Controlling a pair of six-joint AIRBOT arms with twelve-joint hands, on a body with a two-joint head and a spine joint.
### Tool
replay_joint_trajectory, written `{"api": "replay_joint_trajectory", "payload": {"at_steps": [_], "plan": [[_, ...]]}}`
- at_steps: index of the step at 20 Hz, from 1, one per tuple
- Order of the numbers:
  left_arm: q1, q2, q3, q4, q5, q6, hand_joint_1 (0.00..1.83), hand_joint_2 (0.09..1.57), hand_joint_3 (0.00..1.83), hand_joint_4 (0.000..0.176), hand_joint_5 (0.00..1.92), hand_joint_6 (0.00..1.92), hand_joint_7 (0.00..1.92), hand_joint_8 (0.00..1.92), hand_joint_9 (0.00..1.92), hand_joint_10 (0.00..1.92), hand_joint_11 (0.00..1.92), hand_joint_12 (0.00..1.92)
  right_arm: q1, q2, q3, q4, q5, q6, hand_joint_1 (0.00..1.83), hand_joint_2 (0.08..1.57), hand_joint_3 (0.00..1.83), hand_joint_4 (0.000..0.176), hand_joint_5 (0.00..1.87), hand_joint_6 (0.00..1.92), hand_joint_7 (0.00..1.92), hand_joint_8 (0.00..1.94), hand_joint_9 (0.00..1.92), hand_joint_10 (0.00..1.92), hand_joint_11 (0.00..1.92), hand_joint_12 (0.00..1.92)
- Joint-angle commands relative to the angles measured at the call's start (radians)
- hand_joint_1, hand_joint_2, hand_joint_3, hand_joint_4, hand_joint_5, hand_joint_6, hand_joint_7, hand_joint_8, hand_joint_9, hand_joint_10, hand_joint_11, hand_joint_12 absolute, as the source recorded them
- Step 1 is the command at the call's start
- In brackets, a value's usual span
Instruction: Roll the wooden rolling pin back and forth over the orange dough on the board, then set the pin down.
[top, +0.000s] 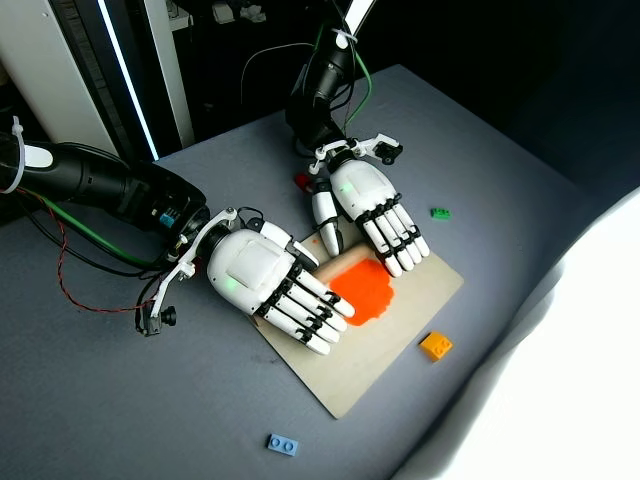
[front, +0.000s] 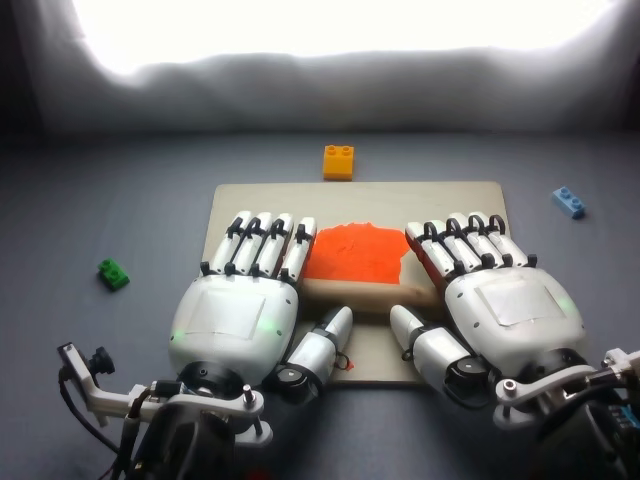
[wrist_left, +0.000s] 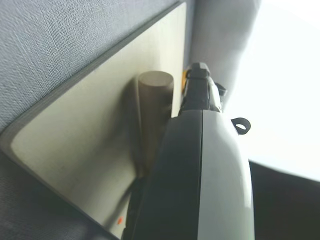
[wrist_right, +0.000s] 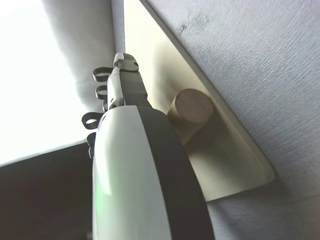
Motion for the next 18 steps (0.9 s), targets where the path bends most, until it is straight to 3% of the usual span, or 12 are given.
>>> {"api": "replay_joint_trajectory", "payload": {"at_steps": [1,18], "plan": [[-0.006,-0.003,0.005,0.059,-0.091,-0.002,0.00,1.43,0.02,0.000,0.03,0.01,0.02,0.01,0.00,0.00,0.00,0.00,0.008,0.004,0.002,-0.070,0.090,0.004,0.00,1.50,0.01,0.000,0.08,0.00,0.07,0.00,0.00,0.00,0.00,0.00],[-0.023,-0.012,0.048,0.060,-0.058,-0.035,0.00,1.43,0.01,0.000,0.03,0.00,0.01,0.00,0.00,0.00,0.00,0.00,0.010,0.000,0.052,-0.061,0.070,0.023,0.00,1.51,0.01,0.000,0.07,0.01,0.07,0.00,0.00,0.00,0.00,0.00]]}}
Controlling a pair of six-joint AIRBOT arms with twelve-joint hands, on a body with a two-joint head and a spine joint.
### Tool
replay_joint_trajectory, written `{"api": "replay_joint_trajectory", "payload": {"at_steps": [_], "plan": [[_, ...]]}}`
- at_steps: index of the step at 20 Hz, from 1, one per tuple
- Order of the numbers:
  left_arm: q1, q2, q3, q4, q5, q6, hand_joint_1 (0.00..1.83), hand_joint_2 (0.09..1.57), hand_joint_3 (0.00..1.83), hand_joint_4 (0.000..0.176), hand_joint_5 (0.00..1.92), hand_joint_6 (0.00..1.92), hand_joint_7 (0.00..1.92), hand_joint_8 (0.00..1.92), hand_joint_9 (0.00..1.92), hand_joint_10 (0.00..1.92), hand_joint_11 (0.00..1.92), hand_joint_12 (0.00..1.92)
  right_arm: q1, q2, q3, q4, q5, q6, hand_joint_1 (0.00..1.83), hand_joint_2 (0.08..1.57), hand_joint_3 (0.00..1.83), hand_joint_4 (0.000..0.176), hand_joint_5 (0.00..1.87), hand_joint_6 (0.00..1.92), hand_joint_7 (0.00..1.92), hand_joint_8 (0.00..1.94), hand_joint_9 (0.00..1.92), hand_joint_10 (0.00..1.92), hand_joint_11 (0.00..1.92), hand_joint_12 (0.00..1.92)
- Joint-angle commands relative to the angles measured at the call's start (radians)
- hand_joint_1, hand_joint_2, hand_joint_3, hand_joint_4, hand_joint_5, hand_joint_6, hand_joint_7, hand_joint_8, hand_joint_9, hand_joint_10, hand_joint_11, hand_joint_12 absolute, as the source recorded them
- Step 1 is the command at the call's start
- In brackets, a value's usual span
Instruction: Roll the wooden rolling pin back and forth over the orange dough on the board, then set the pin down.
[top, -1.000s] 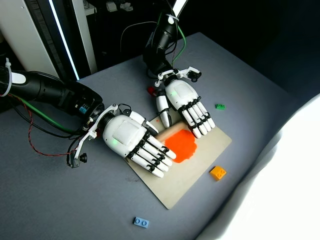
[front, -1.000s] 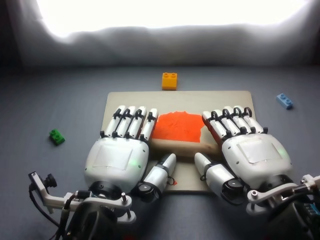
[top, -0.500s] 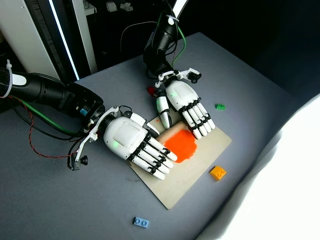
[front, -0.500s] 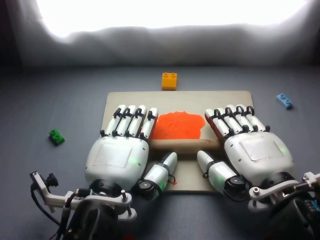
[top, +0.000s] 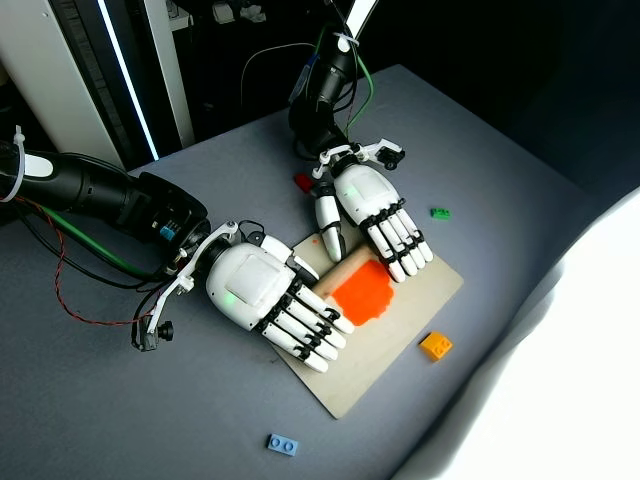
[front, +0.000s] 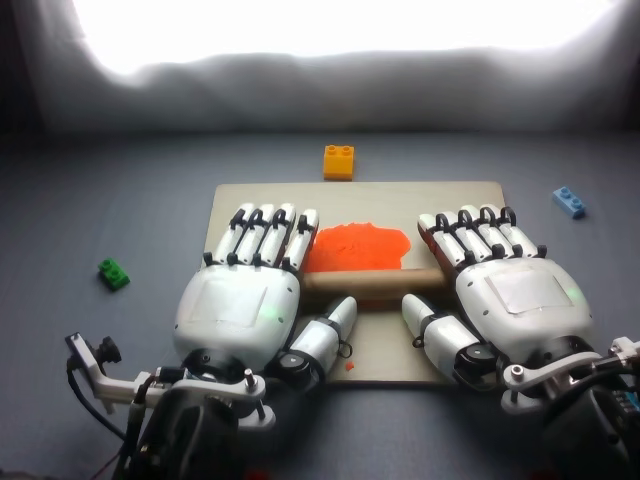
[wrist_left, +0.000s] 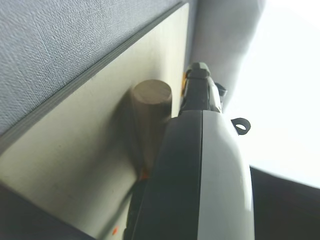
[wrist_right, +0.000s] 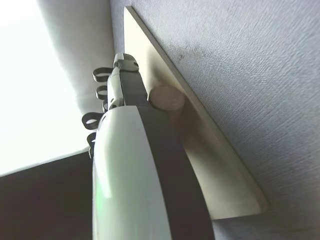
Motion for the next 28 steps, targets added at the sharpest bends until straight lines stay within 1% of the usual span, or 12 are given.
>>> {"api": "replay_joint_trajectory", "payload": {"at_steps": [1,7,11,28], "plan": [[-0.005,-0.001,0.006,0.060,-0.083,0.002,0.00,1.43,0.01,0.000,0.03,0.00,0.01,0.00,0.00,0.00,0.00,0.00,0.010,0.000,0.003,-0.067,0.092,0.003,0.00,1.51,0.01,0.000,0.06,0.00,0.07,0.00,0.00,0.00,0.00,0.00],[-0.013,-0.001,0.026,0.060,-0.060,-0.010,0.00,1.43,0.01,0.000,0.03,0.00,0.01,0.00,0.00,0.00,0.00,0.00,0.013,-0.001,0.006,-0.067,0.085,0.006,0.00,1.50,0.00,0.000,0.07,0.00,0.06,0.00,0.00,0.00,0.00,0.00],[-0.019,-0.004,0.044,0.061,-0.045,-0.040,0.00,1.43,0.01,0.000,0.02,0.00,0.00,0.00,0.00,0.00,0.00,0.00,0.020,-0.005,0.009,-0.066,0.082,0.011,0.00,1.50,0.00,0.000,0.07,0.00,0.07,0.01,0.01,0.00,0.00,0.00],[-0.047,-0.023,0.102,0.058,-0.004,-0.069,0.00,1.43,0.00,0.000,0.03,0.01,0.00,0.00,0.00,0.00,0.00,0.00,0.042,-0.010,0.042,-0.037,0.058,0.044,0.00,1.51,0.00,0.000,0.09,0.01,0.07,0.01,0.00,0.00,0.00,0.00]]}}
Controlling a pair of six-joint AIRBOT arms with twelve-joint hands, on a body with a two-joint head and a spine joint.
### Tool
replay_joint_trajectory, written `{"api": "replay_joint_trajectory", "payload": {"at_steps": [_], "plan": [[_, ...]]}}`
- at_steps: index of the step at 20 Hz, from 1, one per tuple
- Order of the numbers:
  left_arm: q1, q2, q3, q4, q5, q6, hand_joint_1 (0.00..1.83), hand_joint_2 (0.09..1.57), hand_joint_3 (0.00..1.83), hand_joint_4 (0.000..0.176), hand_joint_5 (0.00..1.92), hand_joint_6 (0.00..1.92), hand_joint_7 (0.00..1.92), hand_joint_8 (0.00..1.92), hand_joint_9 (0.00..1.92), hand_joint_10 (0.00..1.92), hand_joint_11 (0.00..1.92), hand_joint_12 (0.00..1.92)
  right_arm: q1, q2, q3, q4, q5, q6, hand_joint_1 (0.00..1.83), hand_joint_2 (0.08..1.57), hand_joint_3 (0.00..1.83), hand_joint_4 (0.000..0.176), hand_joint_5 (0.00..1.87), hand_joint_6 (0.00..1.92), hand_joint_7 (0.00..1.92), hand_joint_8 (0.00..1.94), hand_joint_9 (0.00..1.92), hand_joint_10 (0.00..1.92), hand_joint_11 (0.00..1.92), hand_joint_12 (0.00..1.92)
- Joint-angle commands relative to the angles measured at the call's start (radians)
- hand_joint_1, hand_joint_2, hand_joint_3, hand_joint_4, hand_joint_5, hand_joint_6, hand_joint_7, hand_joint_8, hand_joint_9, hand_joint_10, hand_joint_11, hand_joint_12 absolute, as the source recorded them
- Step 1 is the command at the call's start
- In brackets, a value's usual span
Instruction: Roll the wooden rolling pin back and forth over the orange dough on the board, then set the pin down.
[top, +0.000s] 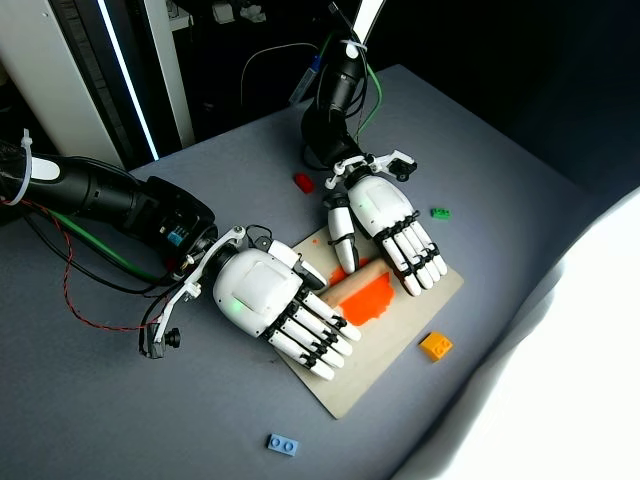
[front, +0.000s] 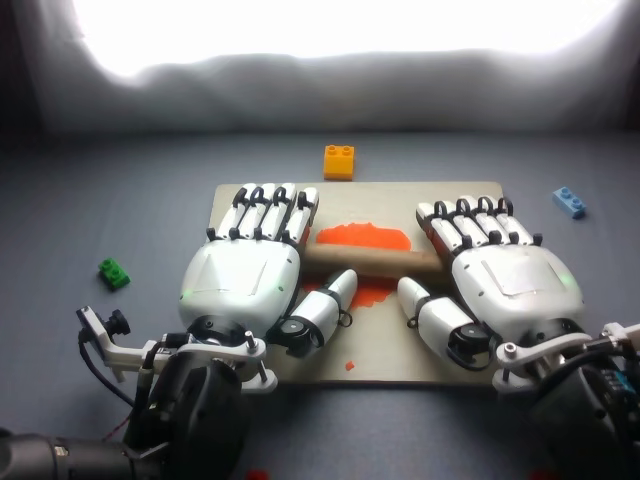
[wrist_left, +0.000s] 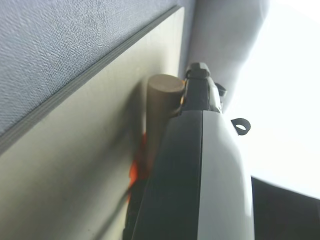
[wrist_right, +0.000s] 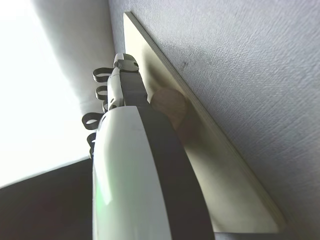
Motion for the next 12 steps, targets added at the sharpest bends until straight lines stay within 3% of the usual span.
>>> {"api": "replay_joint_trajectory", "payload": {"at_steps": [1,12], "plan": [[-0.009,-0.003,0.008,0.057,-0.085,-0.002,0.00,1.43,0.00,0.000,0.02,0.00,0.00,0.00,0.00,0.00,0.00,0.00,0.011,0.002,0.006,-0.067,0.088,0.009,0.00,1.51,0.00,0.000,0.10,0.01,0.08,0.01,0.01,0.00,0.00,0.00],[-0.013,-0.017,0.039,0.057,-0.070,-0.011,0.00,1.43,0.00,0.000,0.03,0.00,0.01,0.00,0.00,0.00,0.00,0.00,0.026,-0.008,0.040,-0.039,0.070,0.031,0.00,1.51,0.00,0.000,0.09,0.01,0.07,0.00,0.00,0.00,0.00,0.00]]}}
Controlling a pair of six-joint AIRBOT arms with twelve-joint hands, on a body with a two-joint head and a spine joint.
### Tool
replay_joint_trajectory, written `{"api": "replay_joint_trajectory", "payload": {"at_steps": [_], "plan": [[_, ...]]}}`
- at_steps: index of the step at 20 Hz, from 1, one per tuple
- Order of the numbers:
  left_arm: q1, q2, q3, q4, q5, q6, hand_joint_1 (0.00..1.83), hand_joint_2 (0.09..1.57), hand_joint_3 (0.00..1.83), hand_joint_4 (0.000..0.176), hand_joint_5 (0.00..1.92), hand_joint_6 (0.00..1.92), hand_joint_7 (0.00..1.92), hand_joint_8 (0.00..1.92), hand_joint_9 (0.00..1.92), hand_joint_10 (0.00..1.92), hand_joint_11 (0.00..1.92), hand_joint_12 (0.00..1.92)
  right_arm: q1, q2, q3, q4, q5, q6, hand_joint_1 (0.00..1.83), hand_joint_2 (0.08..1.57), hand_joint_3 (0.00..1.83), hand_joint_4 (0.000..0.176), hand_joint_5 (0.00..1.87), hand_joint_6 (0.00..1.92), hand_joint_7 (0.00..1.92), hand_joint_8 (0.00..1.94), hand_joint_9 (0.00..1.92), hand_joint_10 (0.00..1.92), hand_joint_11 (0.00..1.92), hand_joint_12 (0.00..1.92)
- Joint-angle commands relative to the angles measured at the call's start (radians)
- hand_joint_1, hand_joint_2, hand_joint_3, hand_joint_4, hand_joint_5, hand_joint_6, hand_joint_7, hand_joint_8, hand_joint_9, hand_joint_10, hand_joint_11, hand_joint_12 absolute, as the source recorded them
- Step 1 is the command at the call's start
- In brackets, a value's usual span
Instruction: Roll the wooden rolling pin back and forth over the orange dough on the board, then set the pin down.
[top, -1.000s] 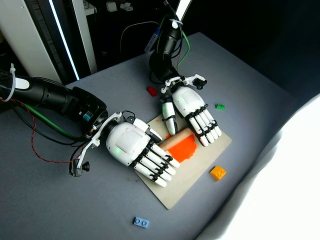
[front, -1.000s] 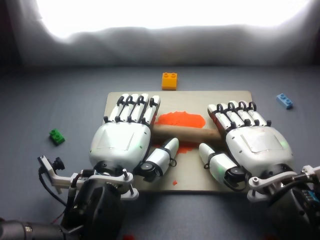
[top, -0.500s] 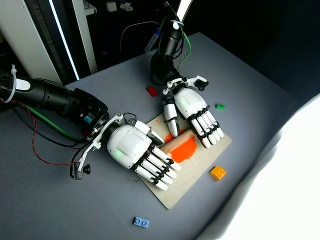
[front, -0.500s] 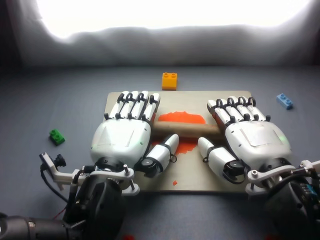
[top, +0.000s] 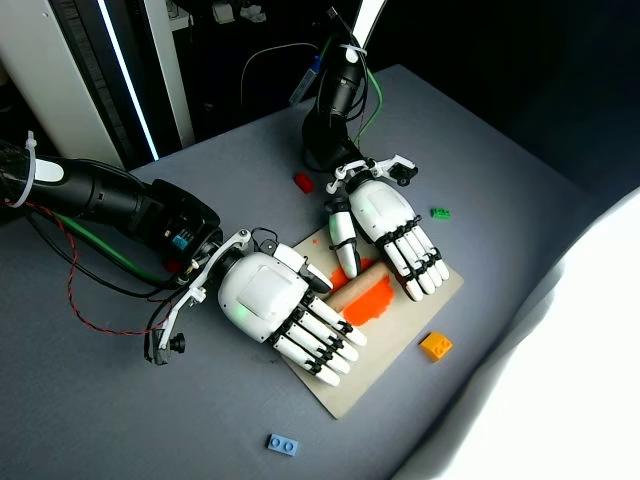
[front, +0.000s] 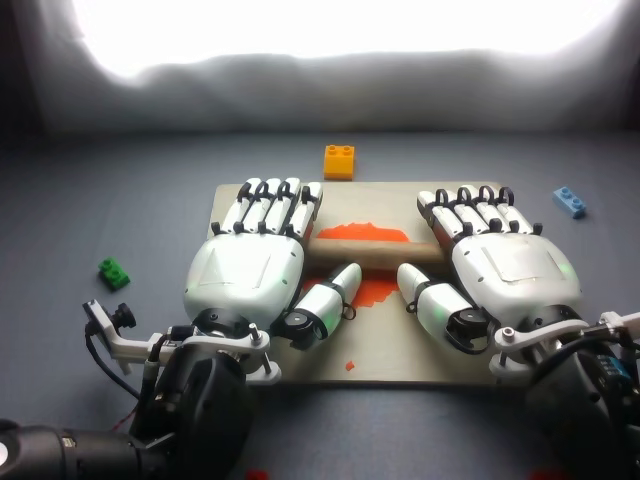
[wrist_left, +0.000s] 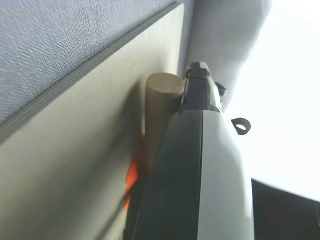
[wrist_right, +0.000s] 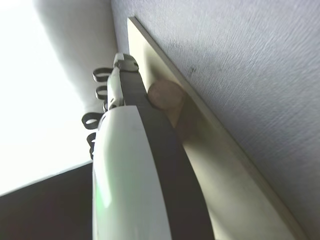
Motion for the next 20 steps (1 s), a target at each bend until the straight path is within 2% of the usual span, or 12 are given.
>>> {"api": "replay_joint_trajectory", "payload": {"at_steps": [1,7,20], "plan": [[-0.006,-0.003,0.008,0.047,-0.083,0.004,0.00,1.43,0.00,0.000,0.02,0.00,0.01,0.00,0.00,0.00,0.00,0.00,0.009,0.001,0.007,-0.056,0.085,0.009,0.00,1.52,0.01,0.000,0.09,0.01,0.07,0.00,0.00,0.00,0.00,0.00],[-0.019,-0.012,0.029,0.047,-0.062,0.002,0.00,1.43,0.00,0.000,0.02,0.00,0.01,0.00,0.00,0.00,0.00,0.00,0.011,-0.018,0.047,-0.053,0.085,0.015,0.00,1.53,0.01,0.000,0.07,0.00,0.05,0.00,0.00,0.00,0.00,0.00],[-0.041,-0.015,0.070,0.047,-0.029,-0.009,0.00,1.44,0.00,0.000,0.01,0.00,0.00,0.00,0.00,0.00,0.00,0.00,0.020,-0.031,0.073,-0.053,0.080,0.028,0.00,1.53,0.01,0.000,0.08,0.00,0.07,0.00,0.00,0.00,0.00,0.00]]}}
